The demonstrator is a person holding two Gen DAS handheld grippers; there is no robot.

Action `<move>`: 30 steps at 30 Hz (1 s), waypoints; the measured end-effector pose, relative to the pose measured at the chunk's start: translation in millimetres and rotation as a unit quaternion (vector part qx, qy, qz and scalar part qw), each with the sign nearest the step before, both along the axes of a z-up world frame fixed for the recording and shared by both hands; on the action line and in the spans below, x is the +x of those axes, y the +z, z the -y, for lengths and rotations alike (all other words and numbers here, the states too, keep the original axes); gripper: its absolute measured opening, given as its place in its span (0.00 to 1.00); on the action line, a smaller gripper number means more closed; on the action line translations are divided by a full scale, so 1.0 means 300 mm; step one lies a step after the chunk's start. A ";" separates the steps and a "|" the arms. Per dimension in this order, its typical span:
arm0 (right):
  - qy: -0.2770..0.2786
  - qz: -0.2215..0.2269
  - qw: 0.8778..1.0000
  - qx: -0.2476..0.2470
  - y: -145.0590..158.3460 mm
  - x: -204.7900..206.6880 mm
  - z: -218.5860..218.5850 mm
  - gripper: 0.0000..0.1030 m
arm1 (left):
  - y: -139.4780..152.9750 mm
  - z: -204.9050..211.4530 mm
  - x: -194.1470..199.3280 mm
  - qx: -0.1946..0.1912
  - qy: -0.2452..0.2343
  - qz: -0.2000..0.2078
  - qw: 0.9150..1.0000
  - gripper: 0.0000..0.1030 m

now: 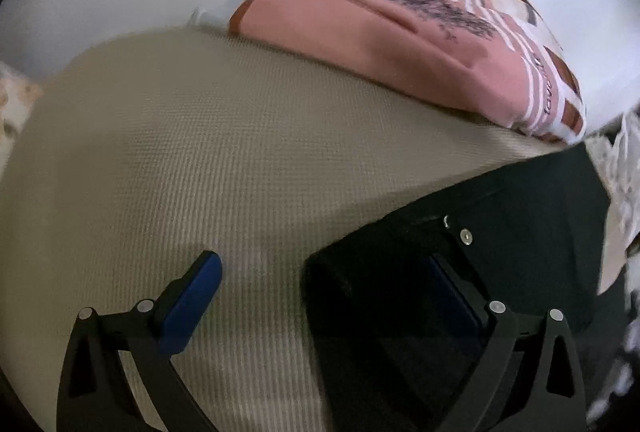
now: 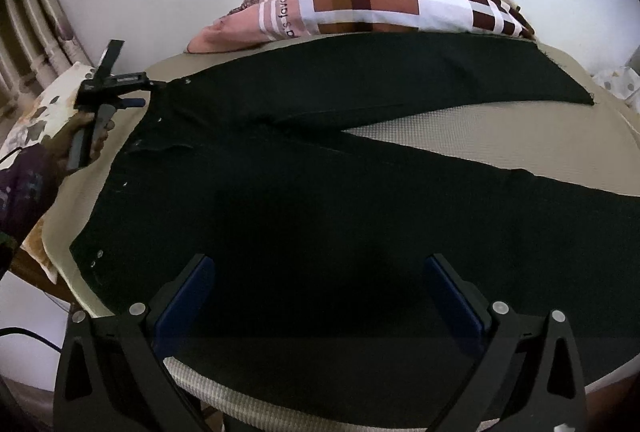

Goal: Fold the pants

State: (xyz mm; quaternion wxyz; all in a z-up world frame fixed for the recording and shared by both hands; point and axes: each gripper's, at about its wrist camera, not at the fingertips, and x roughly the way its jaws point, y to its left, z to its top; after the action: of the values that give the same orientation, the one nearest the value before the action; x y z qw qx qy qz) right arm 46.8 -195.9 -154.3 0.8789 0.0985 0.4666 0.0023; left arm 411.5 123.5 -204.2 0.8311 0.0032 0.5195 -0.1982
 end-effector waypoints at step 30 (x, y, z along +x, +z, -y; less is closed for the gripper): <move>-0.080 -0.043 0.891 0.444 -0.105 0.830 0.351 0.85 | 0.392 0.132 -0.750 -0.108 0.002 0.172 0.979 0.17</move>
State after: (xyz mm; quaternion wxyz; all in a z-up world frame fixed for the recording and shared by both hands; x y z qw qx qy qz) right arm 295.7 -301.3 -185.9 0.7198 0.5156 0.4450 0.1345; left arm 186.6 83.9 -86.6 0.9040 -0.0533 0.3440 -0.2480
